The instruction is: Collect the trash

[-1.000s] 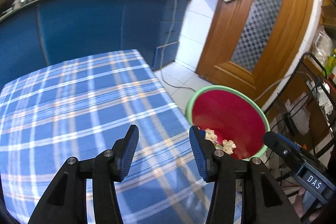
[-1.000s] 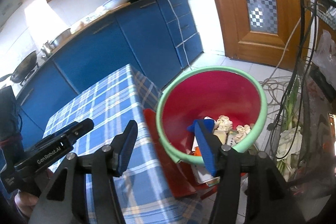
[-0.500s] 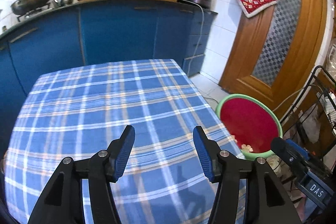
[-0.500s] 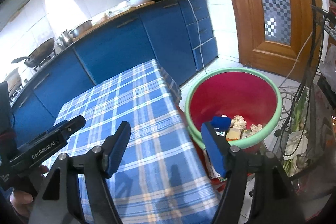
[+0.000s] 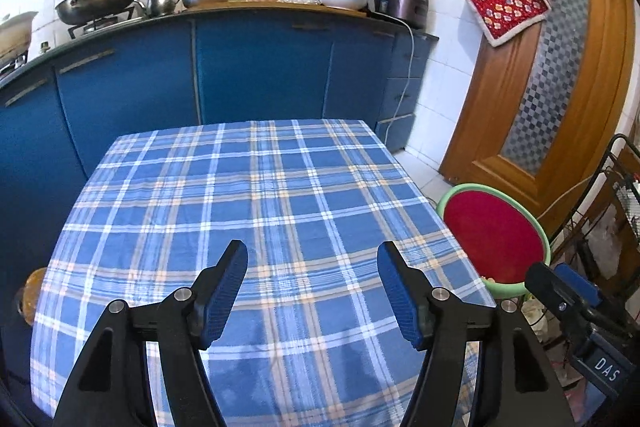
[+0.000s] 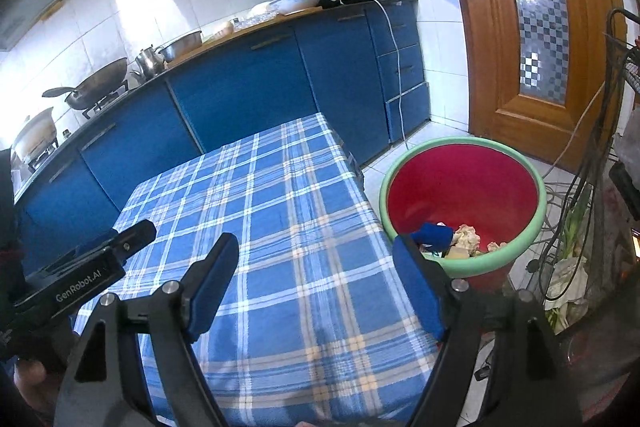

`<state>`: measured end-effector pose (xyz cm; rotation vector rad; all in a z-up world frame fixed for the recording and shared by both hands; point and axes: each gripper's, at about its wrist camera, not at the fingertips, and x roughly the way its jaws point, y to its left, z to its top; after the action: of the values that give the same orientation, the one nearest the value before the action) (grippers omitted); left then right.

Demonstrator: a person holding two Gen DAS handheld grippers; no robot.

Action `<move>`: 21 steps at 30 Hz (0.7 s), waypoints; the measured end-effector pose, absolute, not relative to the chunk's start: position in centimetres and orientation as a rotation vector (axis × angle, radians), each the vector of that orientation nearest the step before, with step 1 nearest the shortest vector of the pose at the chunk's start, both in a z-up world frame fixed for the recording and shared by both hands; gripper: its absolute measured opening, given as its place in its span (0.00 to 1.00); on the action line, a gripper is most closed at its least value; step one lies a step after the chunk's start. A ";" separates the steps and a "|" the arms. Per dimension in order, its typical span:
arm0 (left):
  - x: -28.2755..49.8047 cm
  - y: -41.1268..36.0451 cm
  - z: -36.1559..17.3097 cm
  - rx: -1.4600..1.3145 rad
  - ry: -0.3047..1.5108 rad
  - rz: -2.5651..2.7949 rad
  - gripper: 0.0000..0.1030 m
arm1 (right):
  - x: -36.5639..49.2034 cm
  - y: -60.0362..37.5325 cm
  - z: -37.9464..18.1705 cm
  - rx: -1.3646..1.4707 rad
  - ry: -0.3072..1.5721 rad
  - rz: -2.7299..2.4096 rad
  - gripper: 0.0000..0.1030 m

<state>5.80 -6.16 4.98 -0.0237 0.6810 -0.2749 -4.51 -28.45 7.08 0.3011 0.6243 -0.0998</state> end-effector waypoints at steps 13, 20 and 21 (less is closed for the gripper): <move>5.6 -5.2 5.2 -0.042 0.668 -0.255 0.67 | -4.7 -27.5 7.0 0.290 0.636 -0.088 0.77; 5.5 -5.1 5.1 -0.047 0.668 -0.248 0.67 | -4.7 -27.5 7.0 0.296 0.640 -0.085 0.77; 5.5 -5.1 5.1 -0.046 0.668 -0.248 0.67 | -4.7 -27.4 6.9 0.298 0.641 -0.085 0.77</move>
<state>5.54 -5.07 5.10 -0.0461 0.6682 -0.2484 -4.68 -27.45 6.93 0.2976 0.6406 -0.0850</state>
